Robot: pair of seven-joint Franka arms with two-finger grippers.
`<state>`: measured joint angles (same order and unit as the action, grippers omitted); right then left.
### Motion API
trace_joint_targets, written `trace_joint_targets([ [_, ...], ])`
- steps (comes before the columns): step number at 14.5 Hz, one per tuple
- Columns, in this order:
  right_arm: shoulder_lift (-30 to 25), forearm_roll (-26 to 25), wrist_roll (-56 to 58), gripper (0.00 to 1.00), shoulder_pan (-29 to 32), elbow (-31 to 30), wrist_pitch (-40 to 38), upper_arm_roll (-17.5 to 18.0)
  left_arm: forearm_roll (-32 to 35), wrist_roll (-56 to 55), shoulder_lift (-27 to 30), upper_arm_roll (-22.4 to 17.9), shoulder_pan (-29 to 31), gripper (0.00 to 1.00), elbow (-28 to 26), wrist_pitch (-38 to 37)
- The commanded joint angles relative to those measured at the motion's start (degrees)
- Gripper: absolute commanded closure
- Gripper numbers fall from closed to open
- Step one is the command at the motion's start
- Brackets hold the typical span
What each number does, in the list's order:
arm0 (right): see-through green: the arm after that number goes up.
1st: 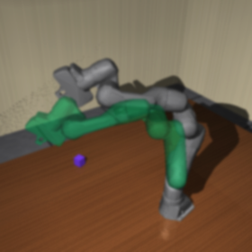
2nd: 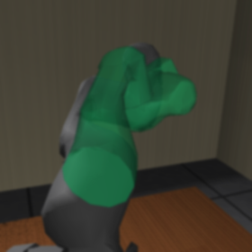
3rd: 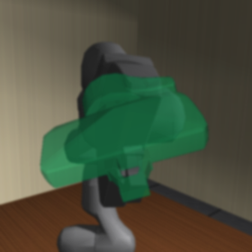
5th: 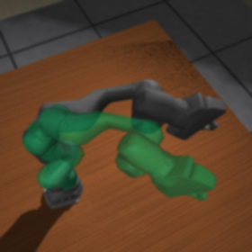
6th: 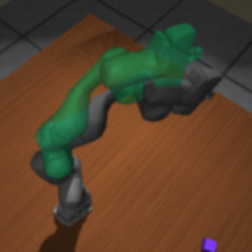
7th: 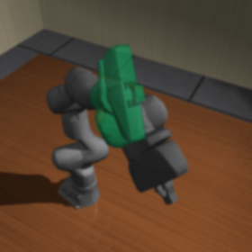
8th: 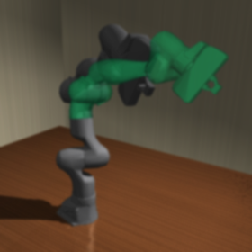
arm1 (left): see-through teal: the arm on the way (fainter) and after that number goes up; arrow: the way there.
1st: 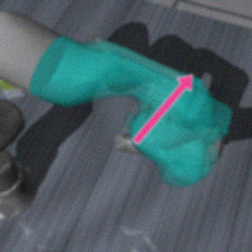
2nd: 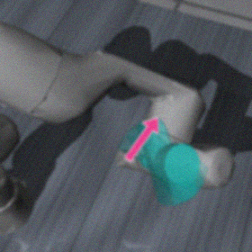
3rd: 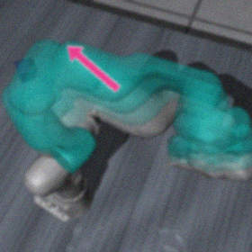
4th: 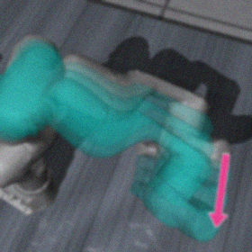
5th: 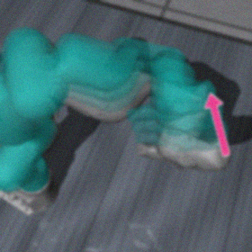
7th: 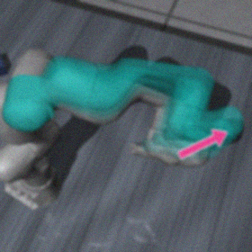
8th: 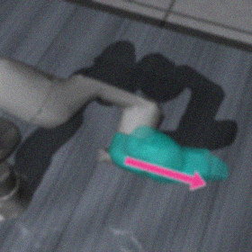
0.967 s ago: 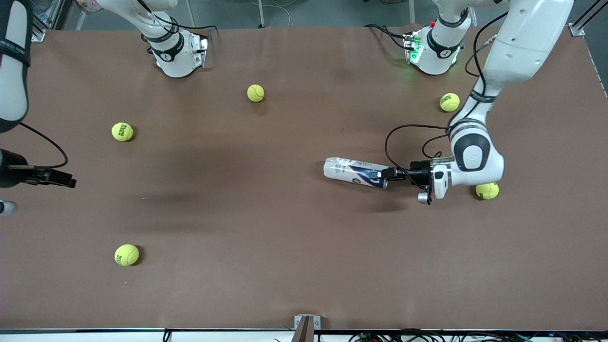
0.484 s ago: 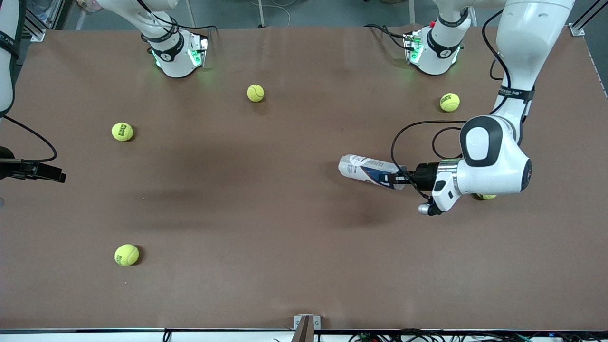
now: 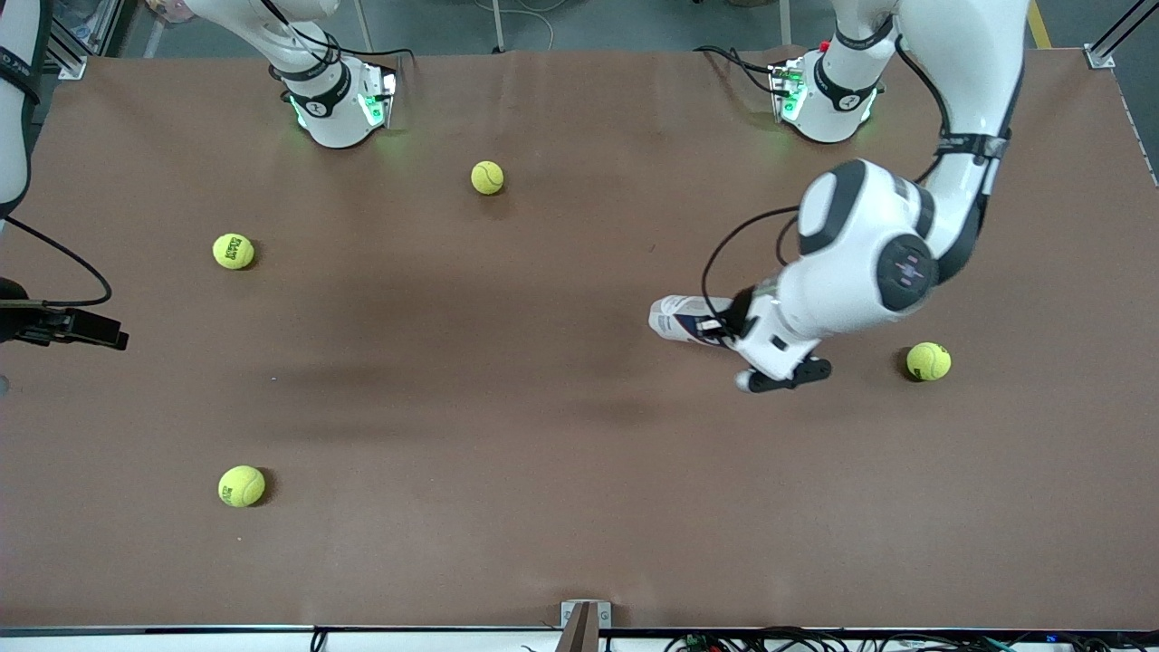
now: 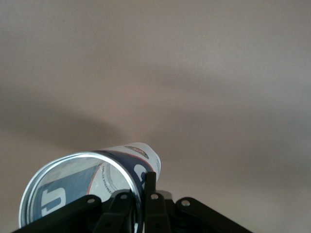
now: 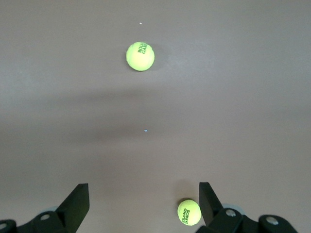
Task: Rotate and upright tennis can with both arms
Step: 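Rotate the can upright with the left gripper, lifting its base end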
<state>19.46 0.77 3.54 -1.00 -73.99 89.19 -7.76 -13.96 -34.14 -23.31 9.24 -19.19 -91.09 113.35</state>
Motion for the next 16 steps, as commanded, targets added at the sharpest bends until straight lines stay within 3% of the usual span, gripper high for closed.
trace_joint_targets([
  [1,-1.35,0.11,0.06,0.00,-1.01,-0.27,-0.59,0.11,10.84,-11.60,-0.41,-0.54,-7.06,0.97,2.22,-0.59],
  [8,-4.51,-0.68,-0.20,0.00,-0.84,-2.21,-3.04,-0.33,29.15,-37.02,-6.56,-0.63,-20.61,0.97,4.25,2.75],
  [13,-8.72,-0.59,0.32,0.00,-0.40,-5.70,-4.21,0.02,31.01,-41.27,-10.26,-0.54,-23.00,0.95,6.54,4.50],
  [15,-11.97,-0.59,0.33,0.00,0.03,-9.48,-3.15,0.11,30.66,-41.62,-10.26,-0.54,-22.91,0.85,6.54,4.77],
  [16,-13.29,-0.59,0.33,0.00,0.21,-10.98,-2.97,0.20,30.57,-41.62,-10.17,-0.54,-22.73,0.72,6.54,4.68],
])
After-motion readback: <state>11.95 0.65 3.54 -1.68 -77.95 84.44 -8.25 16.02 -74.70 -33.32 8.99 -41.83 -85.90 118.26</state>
